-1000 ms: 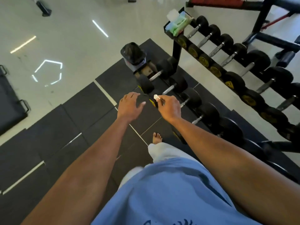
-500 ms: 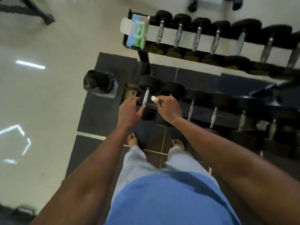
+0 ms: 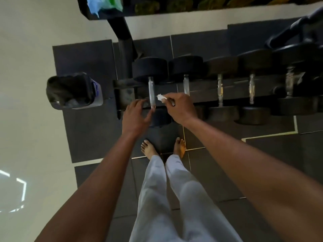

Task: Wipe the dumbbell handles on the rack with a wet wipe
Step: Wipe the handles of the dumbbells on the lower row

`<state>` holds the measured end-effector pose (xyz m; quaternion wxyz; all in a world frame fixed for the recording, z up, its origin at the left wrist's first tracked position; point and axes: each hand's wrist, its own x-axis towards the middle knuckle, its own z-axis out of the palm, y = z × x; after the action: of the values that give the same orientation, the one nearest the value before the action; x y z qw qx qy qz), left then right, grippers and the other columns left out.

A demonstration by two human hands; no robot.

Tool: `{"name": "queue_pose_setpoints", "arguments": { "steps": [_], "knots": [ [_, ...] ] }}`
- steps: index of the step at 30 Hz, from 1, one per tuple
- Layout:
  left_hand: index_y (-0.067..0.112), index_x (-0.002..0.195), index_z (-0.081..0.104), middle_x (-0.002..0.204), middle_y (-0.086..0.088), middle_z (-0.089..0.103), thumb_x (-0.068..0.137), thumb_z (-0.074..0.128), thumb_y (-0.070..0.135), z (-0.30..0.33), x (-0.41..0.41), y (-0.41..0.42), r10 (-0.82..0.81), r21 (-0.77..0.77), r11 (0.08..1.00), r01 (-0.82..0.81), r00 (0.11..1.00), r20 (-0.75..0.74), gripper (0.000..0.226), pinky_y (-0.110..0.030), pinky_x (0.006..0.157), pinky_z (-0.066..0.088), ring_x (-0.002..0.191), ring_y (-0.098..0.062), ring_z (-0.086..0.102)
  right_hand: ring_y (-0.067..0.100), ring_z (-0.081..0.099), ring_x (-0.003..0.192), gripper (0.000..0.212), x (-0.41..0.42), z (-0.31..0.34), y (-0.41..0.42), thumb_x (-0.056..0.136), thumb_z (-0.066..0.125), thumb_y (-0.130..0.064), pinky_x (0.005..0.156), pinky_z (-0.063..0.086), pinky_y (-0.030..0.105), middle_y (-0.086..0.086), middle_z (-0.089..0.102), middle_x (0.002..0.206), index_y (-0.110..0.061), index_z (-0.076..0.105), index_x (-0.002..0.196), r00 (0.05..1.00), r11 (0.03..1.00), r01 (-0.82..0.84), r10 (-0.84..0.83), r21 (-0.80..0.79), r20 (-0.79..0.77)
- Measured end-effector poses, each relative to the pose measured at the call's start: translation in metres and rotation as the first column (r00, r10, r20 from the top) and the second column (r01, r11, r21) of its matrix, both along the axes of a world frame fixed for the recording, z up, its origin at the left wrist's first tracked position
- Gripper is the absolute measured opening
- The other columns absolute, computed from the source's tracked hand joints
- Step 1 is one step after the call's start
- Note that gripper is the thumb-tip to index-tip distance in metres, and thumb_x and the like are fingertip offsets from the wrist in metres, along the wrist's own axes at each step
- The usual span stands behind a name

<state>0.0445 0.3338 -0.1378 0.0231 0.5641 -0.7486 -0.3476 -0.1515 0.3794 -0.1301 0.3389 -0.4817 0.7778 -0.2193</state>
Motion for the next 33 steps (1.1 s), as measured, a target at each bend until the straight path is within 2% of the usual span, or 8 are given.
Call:
{"name": "queue_pose_setpoints", "arguments": {
  "steps": [2, 8, 12, 20, 24, 27, 30, 33],
  "knots": [
    [0.018, 0.146, 0.060, 0.147, -0.004, 0.056, 0.099, 0.069, 0.053, -0.032, 0.008, 0.008, 0.048, 0.035, 0.998, -0.047, 0.999, -0.025, 0.059, -0.043, 0.111, 0.046, 0.136, -0.026, 0.053, 0.017, 0.068, 0.102, 0.022, -0.003, -0.033, -0.005, 0.103, 0.067, -0.030, 0.084, 0.053, 0.033, -0.005, 0.078, 0.110, -0.026, 0.079, 0.121, 0.999, 0.999, -0.033, 0.033, 0.006, 0.003],
    [0.020, 0.146, 0.056, 0.145, 0.002, 0.054, 0.094, 0.073, 0.059, -0.087, 0.017, 0.032, 0.183, 0.049, 0.983, -0.178, 0.974, -0.137, 0.068, -0.029, 0.112, 0.039, 0.137, -0.015, 0.048, 0.011, 0.065, 0.096, 0.017, -0.011, -0.102, -0.037, 0.097, 0.076, -0.034, 0.086, 0.056, 0.039, -0.007, 0.073, 0.102, -0.027, 0.081, 0.112, 0.968, 0.968, -0.251, 0.251, 0.019, -0.002],
    [0.023, 0.146, 0.057, 0.142, 0.007, 0.054, 0.093, 0.075, 0.061, -0.100, 0.019, 0.039, 0.226, 0.019, 0.974, -0.228, 0.947, -0.228, 0.067, -0.031, 0.114, 0.043, 0.136, -0.012, 0.049, 0.001, 0.068, 0.095, 0.019, -0.012, -0.122, -0.054, 0.091, 0.083, -0.032, 0.090, 0.059, 0.032, -0.015, 0.076, 0.104, -0.030, 0.081, 0.110, 0.914, 0.912, -0.405, 0.403, 0.072, 0.042],
    [0.023, 0.147, 0.055, 0.144, 0.006, 0.053, 0.092, 0.075, 0.062, -0.102, 0.020, 0.044, 0.267, 0.033, 0.963, -0.268, 0.922, -0.279, 0.070, -0.032, 0.114, 0.047, 0.137, -0.012, 0.049, -0.002, 0.067, 0.096, 0.017, -0.018, -0.129, -0.064, 0.089, 0.083, -0.026, 0.092, 0.059, 0.033, -0.021, 0.074, 0.101, -0.036, 0.081, 0.103, 0.845, 0.836, -0.531, 0.534, 0.135, 0.014],
    [0.018, 0.151, 0.047, 0.144, 0.008, 0.049, 0.088, 0.079, 0.063, -0.099, 0.015, 0.053, 0.406, 0.118, 0.914, -0.389, 0.867, -0.289, 0.083, -0.014, 0.107, 0.044, 0.132, -0.004, 0.049, 0.003, 0.066, 0.096, 0.011, -0.014, -0.121, -0.074, 0.088, 0.082, -0.036, 0.089, 0.058, 0.039, -0.019, 0.073, 0.099, -0.038, 0.080, 0.099, 0.797, 0.793, -0.587, 0.601, 0.163, -0.051],
    [0.022, 0.155, 0.043, 0.145, 0.010, 0.048, 0.083, 0.082, 0.066, -0.099, 0.015, 0.060, 0.542, 0.271, 0.837, -0.476, 0.789, -0.288, 0.093, -0.019, 0.106, 0.048, 0.133, -0.005, 0.050, 0.005, 0.063, 0.096, 0.010, -0.008, -0.115, -0.085, 0.091, 0.079, -0.035, 0.083, 0.052, 0.033, -0.020, 0.066, 0.095, -0.034, 0.080, 0.101, 0.726, 0.730, -0.659, 0.680, 0.181, -0.102],
    [0.024, 0.156, 0.043, 0.146, 0.011, 0.047, 0.081, 0.083, 0.066, -0.100, 0.015, 0.062, 0.568, 0.293, 0.818, -0.495, 0.773, -0.281, 0.095, -0.013, 0.103, 0.044, 0.134, -0.004, 0.049, 0.008, 0.062, 0.097, 0.009, 0.001, -0.110, -0.100, 0.091, 0.078, -0.037, 0.077, 0.045, 0.030, -0.019, 0.064, 0.096, -0.033, 0.080, 0.099, 0.631, 0.648, -0.730, 0.761, 0.217, -0.148],
    [0.024, 0.155, 0.043, 0.145, 0.011, 0.046, 0.080, 0.083, 0.067, -0.099, 0.013, 0.062, 0.574, 0.293, 0.814, -0.501, 0.770, -0.278, 0.095, -0.008, 0.100, 0.041, 0.133, -0.002, 0.048, 0.012, 0.064, 0.094, 0.005, 0.013, -0.104, -0.112, 0.092, 0.076, -0.037, 0.072, 0.050, 0.033, -0.016, 0.068, 0.096, -0.033, 0.078, 0.091, 0.553, 0.574, -0.768, 0.818, 0.285, -0.157]
  ]
}}
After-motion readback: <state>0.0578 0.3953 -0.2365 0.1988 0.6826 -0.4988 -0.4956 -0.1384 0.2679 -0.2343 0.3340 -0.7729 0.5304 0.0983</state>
